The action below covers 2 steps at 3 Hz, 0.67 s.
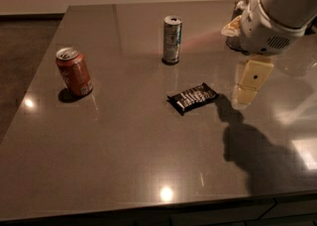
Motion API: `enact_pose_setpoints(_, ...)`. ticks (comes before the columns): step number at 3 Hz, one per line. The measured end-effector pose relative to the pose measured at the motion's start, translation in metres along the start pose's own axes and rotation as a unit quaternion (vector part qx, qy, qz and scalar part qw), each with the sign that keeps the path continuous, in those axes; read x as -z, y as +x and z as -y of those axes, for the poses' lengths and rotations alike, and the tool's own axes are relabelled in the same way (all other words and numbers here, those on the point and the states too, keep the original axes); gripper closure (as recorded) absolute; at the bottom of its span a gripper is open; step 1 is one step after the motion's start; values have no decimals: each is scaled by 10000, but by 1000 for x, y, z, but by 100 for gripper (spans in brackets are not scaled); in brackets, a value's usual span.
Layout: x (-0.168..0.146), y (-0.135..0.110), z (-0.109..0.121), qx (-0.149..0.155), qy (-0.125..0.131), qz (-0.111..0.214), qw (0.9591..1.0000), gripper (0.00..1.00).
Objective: Move rxbar chocolate near coke can
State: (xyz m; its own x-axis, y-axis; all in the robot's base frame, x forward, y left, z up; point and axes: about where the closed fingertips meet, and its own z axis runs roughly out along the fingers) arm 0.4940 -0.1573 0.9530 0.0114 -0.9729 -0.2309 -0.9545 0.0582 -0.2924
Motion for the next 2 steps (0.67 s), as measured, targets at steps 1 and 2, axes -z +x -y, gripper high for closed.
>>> enact_pose_setpoints(1, -29, -9, 14, 379, -230, 100, 9990, 0)
enact_pose_setpoints(2, -58, -12, 20, 675, -515, 239, 9961, 0)
